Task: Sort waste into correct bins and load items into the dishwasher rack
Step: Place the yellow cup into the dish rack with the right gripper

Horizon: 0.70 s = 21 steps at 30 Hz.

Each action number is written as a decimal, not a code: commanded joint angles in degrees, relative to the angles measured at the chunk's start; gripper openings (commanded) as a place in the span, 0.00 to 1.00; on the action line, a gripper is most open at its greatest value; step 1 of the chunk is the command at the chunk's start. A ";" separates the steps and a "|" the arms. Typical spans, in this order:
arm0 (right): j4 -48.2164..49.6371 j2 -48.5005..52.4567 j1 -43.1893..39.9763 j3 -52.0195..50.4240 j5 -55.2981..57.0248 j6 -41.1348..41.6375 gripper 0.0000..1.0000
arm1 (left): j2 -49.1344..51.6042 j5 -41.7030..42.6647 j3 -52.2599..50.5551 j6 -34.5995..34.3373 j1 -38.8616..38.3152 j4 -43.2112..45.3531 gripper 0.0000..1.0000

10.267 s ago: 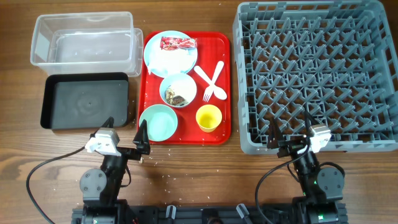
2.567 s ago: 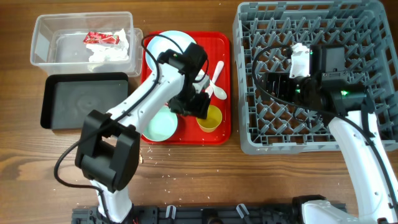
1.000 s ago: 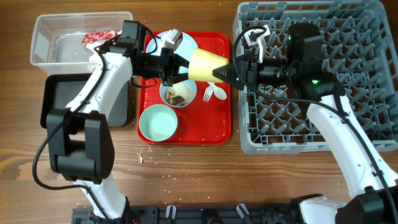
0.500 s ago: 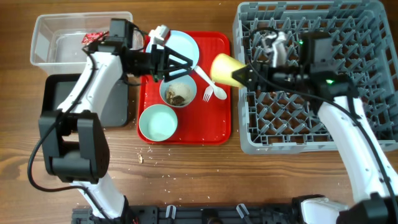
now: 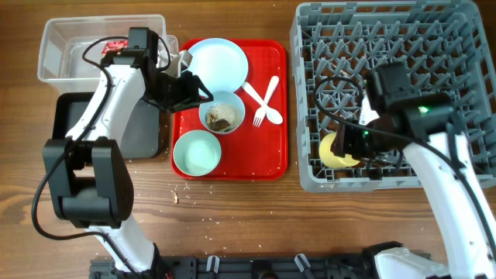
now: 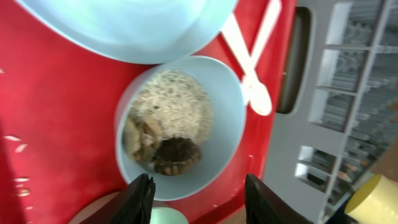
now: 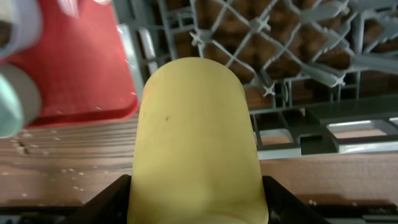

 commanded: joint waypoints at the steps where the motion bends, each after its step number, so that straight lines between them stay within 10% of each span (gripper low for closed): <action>1: 0.22 5.40 1.84 0.79 3.89 2.40 0.42 | -1.49 -4.42 -0.11 0.74 0.11 -0.13 0.47; 13: 4.90 15.69 2.71 0.87 3.80 1.84 0.76 | -6.78 -7.93 0.13 0.74 -0.09 0.90 0.47; 21: 5.81 15.65 2.78 14.62 -3.78 -3.93 0.78 | -11.58 -12.85 0.13 0.70 -1.90 0.81 0.47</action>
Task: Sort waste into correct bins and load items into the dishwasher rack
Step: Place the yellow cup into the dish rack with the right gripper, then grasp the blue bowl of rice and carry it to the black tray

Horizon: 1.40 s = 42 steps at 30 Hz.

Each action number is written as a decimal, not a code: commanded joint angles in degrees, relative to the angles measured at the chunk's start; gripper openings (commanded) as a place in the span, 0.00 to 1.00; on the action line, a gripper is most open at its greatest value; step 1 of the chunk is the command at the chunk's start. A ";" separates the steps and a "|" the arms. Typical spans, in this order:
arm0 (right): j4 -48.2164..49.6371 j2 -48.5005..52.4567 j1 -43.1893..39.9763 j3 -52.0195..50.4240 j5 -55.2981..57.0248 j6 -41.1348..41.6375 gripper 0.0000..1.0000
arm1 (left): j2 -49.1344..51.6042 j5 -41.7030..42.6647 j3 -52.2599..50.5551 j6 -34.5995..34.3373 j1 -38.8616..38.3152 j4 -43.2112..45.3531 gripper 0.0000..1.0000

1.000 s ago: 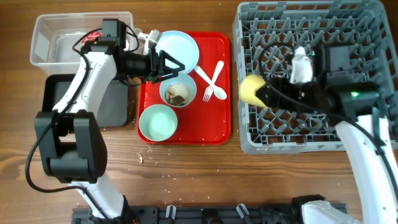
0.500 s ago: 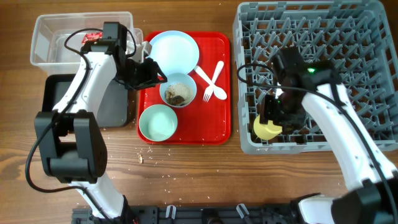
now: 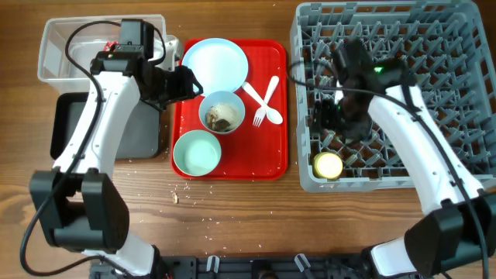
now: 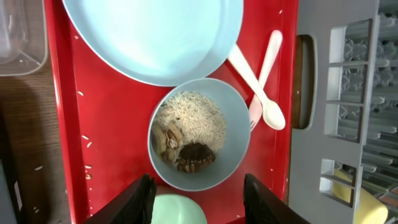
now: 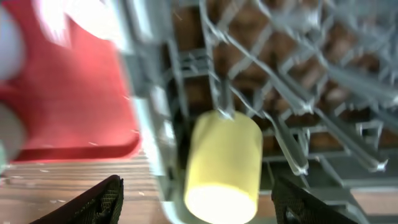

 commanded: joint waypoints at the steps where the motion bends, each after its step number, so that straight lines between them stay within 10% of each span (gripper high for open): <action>1: 1.90 0.26 0.26 7.45 -6.47 -3.69 0.77 | -2.93 -1.53 0.13 0.61 -0.31 0.04 0.46; 14: 18.32 5.09 10.03 8.09 -5.90 7.96 0.70 | -3.61 -10.97 0.11 -5.70 -5.29 -2.64 0.36; 30: 8.61 0.90 -4.68 8.09 -4.90 -1.20 0.72 | 12.28 -23.45 -0.33 -6.40 -25.31 9.31 0.48; 42: 8.17 0.90 -4.70 8.09 -4.90 -1.27 0.73 | 17.14 -23.43 -0.35 -6.43 -25.31 12.02 0.26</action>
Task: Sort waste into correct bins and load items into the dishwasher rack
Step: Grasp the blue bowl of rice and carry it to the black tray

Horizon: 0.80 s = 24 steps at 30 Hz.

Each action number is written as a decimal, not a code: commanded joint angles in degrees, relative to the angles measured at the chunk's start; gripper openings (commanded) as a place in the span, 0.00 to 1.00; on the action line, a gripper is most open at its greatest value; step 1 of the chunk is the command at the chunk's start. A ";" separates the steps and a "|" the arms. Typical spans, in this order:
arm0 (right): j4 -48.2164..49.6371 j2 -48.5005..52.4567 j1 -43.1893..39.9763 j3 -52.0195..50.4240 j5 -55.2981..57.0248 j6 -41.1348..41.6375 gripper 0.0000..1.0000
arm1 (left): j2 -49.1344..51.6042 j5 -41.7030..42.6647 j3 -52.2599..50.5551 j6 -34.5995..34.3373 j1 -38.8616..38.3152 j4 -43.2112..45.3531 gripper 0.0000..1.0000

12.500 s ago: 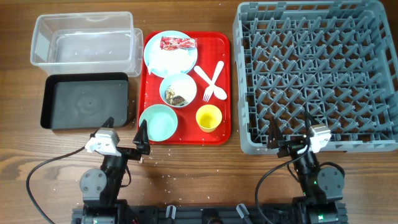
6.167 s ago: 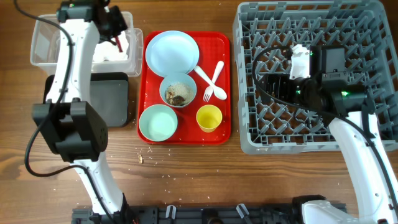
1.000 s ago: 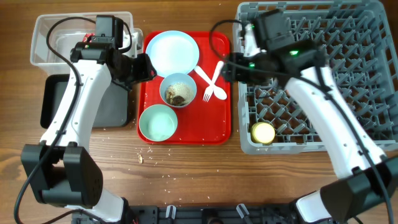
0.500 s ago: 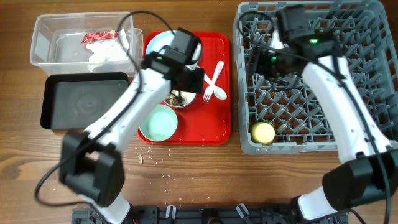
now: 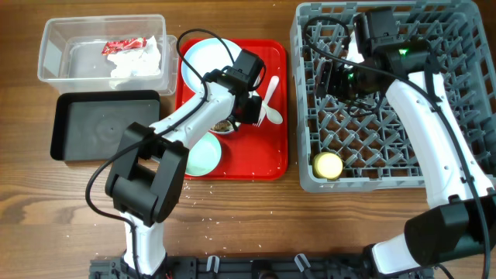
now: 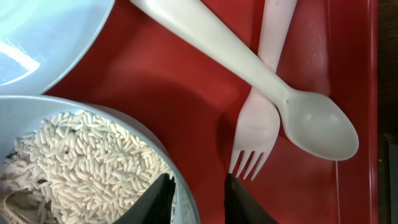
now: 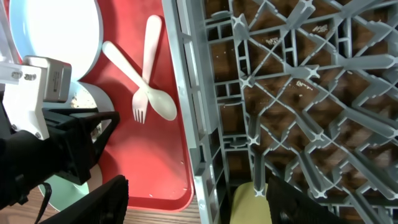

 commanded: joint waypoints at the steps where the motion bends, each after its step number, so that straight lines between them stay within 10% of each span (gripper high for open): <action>1: -0.28 -1.09 0.17 0.94 0.59 -1.25 0.73 | 1.62 -0.57 -0.28 0.13 0.00 0.55 0.25; 8: -0.48 -1.09 0.17 0.94 0.59 -2.64 0.74 | 2.89 -0.59 -0.26 0.11 0.00 0.57 0.04; 24: -0.28 -1.09 0.17 0.94 0.57 -2.67 0.74 | -17.97 -0.17 10.16 -0.74 6.84 -16.76 0.04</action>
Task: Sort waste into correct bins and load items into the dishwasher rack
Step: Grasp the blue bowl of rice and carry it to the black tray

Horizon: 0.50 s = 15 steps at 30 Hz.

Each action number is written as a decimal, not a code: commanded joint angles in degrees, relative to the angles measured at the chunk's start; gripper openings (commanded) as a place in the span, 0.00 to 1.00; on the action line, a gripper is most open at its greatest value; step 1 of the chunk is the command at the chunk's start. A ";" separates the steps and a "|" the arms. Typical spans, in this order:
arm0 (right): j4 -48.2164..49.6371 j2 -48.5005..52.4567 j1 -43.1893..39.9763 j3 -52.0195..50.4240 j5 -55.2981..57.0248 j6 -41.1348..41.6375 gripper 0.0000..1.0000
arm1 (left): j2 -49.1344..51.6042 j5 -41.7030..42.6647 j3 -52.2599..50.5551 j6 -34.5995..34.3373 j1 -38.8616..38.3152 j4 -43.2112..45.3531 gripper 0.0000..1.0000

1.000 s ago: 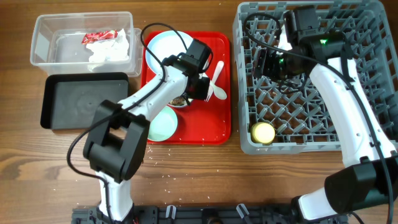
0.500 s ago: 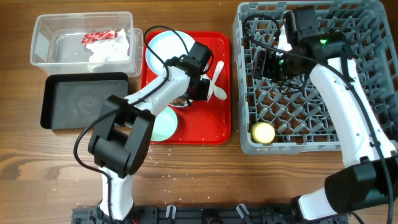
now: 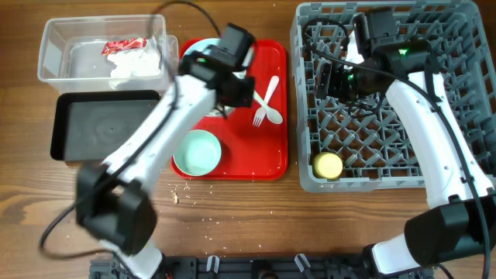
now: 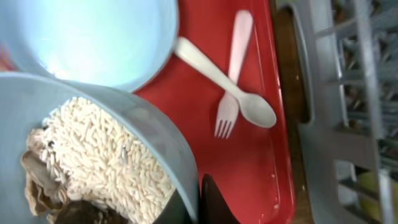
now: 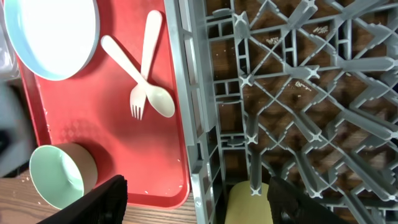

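A pale blue bowl of rice and brown scraps fills the lower left of the left wrist view. My left gripper is shut on its rim, one finger inside and one outside, above the red tray. In the overhead view the left gripper is blurred and covers the bowl. On the tray lie a blue plate, a white spoon, a pink fork and a green bowl. The yellow cup sits in the grey rack. My right gripper hangs open over the rack's left part.
A clear bin holding a wrapper and tissue stands at the back left, with a black tray in front of it. Crumbs are scattered on the wooden table before the red tray.
My left gripper has shut on the rice bowl's rim, and the bowl is up off its spot on the tray. The left arm is blurred. The right arm has not moved.
At first the yellow cup was between my right fingers at the rack's front left, with my left gripper open over the rice bowl. Then the cup stood in the rack and my right gripper was apart from it. Later my left fingers straddled the bowl's rim; now they grip it.
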 commanded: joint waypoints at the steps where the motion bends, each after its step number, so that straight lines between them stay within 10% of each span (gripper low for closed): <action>1: 0.13 -1.09 0.17 0.94 0.57 -0.74 0.74 | -6.36 1.46 1.53 -0.52 8.20 -4.70 0.04; 15: 0.09 -1.09 0.17 0.94 0.57 -0.76 0.74 | 2.12 40.06 -1.97 21.64 45.88 -11.74 0.04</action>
